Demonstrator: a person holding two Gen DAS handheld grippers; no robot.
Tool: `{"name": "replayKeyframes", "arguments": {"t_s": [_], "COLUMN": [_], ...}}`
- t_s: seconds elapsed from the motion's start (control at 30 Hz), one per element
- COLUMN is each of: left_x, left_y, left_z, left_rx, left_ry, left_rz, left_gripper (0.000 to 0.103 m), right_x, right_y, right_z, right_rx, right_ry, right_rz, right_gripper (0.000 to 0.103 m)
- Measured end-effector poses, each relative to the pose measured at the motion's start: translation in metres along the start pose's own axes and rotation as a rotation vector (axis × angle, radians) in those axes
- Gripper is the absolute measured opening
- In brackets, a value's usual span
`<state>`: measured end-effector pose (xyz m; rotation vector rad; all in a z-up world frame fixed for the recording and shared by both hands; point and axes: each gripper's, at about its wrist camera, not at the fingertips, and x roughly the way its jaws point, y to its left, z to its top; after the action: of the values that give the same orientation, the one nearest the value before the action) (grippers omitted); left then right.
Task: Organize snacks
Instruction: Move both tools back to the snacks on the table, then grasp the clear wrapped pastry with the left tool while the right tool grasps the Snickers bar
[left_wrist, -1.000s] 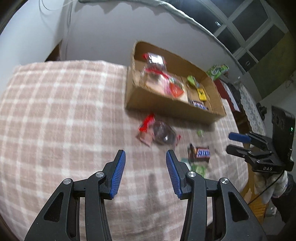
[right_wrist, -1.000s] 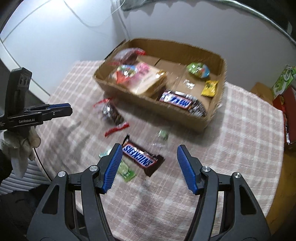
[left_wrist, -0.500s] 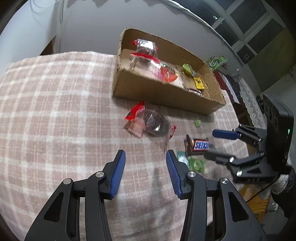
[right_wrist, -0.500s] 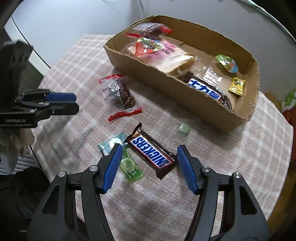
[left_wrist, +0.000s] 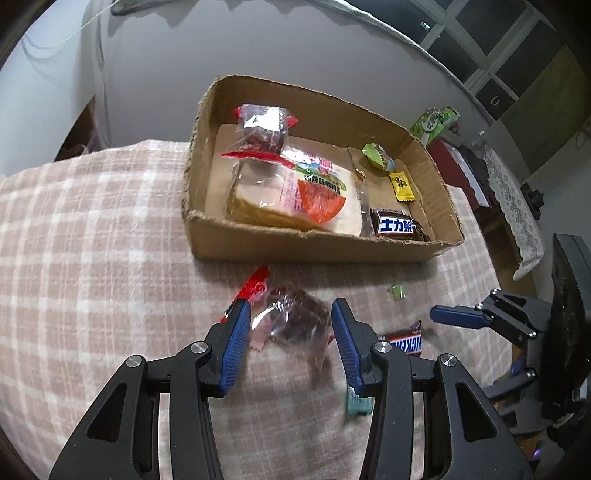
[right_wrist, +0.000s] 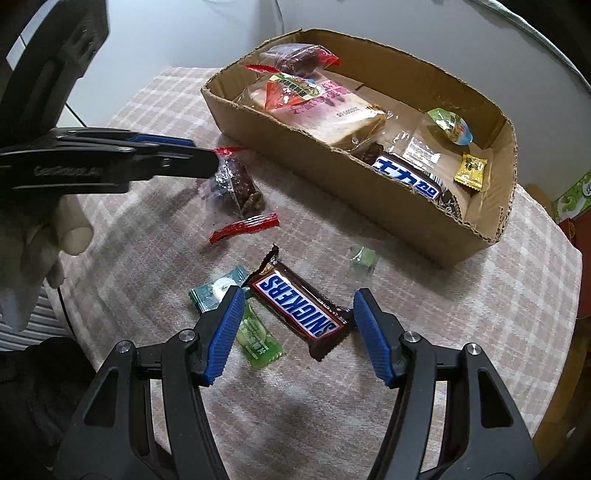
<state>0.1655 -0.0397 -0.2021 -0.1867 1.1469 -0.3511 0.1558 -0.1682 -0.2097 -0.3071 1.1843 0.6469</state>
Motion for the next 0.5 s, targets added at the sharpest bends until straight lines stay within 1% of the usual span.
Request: {"name": "replayKeyframes", "arguments": {"t_s": [0.13, 0.27, 0.37, 0.5], "left_x": [0.003, 0.014, 0.018, 0.017], "left_y": [0.0, 0.0, -0.001, -0.005], "left_z": [0.004, 0.007, 0.002, -0.008], "left_rx": [0.016, 0.03, 0.047, 0.079], "left_ry": [0.006, 0.032, 0.045, 0.056], "left_rz": [0.011, 0.023, 0.037, 0.033], "left_gripper": [0.044, 0.044, 0.044, 0.044], "right_x": [0.0, 0.0, 0.0, 0.002], "right_y": [0.0, 0.0, 0.001, 0.001], "right_z": [0.0, 0.0, 0.0, 0.0], "right_rx": [0.0, 0.003, 0.0, 0.001], "right_ry": [0.002, 0.003, 0.005, 0.012], "right_rz": [-0.002, -0.003, -0.006, -0.009], "right_gripper": [0.064, 0.064, 0.064, 0.064]}}
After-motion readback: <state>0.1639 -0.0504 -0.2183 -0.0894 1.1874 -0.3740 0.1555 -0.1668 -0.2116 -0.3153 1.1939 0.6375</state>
